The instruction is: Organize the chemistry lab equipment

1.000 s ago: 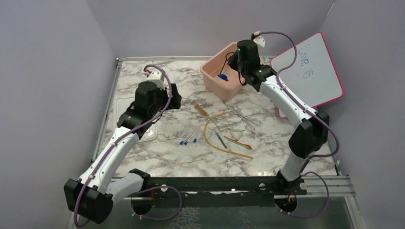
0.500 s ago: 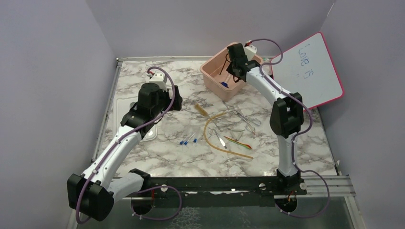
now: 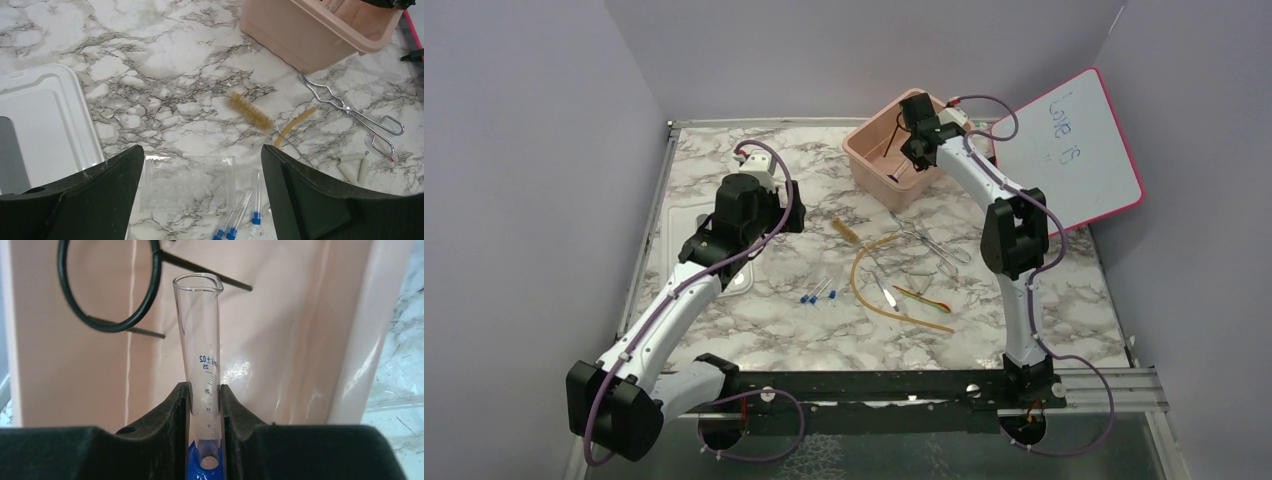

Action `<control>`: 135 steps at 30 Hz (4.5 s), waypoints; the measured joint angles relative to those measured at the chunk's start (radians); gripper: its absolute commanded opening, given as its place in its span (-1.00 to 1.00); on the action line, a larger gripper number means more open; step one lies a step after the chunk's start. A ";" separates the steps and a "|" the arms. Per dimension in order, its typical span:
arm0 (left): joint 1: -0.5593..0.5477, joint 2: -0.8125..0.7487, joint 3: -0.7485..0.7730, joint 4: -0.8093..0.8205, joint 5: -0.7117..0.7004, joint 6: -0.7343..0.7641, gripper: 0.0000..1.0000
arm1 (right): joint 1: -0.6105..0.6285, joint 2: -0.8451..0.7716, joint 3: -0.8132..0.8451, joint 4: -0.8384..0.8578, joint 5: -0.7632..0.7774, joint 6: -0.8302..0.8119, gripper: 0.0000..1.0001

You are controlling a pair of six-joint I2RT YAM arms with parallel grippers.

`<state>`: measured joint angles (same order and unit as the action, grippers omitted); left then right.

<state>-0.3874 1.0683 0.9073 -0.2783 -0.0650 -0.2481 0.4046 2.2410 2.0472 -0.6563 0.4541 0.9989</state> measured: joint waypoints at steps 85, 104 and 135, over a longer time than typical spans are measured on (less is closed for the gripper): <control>0.000 0.107 -0.013 0.054 0.260 -0.006 0.56 | -0.281 -0.335 -0.825 0.414 -0.462 -1.091 -0.02; 0.000 0.126 -0.013 0.054 0.259 -0.006 0.56 | -0.297 -0.286 -0.748 0.282 -0.616 -1.345 -0.86; 0.000 0.081 -0.013 0.054 0.259 -0.006 0.56 | -0.294 -0.836 -0.675 0.175 -0.705 -0.982 -0.99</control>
<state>-0.3874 1.1496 0.8944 -0.2241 0.1944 -0.2543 0.1104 1.4052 1.3724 -0.4812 -0.2504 0.0166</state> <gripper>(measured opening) 0.779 0.015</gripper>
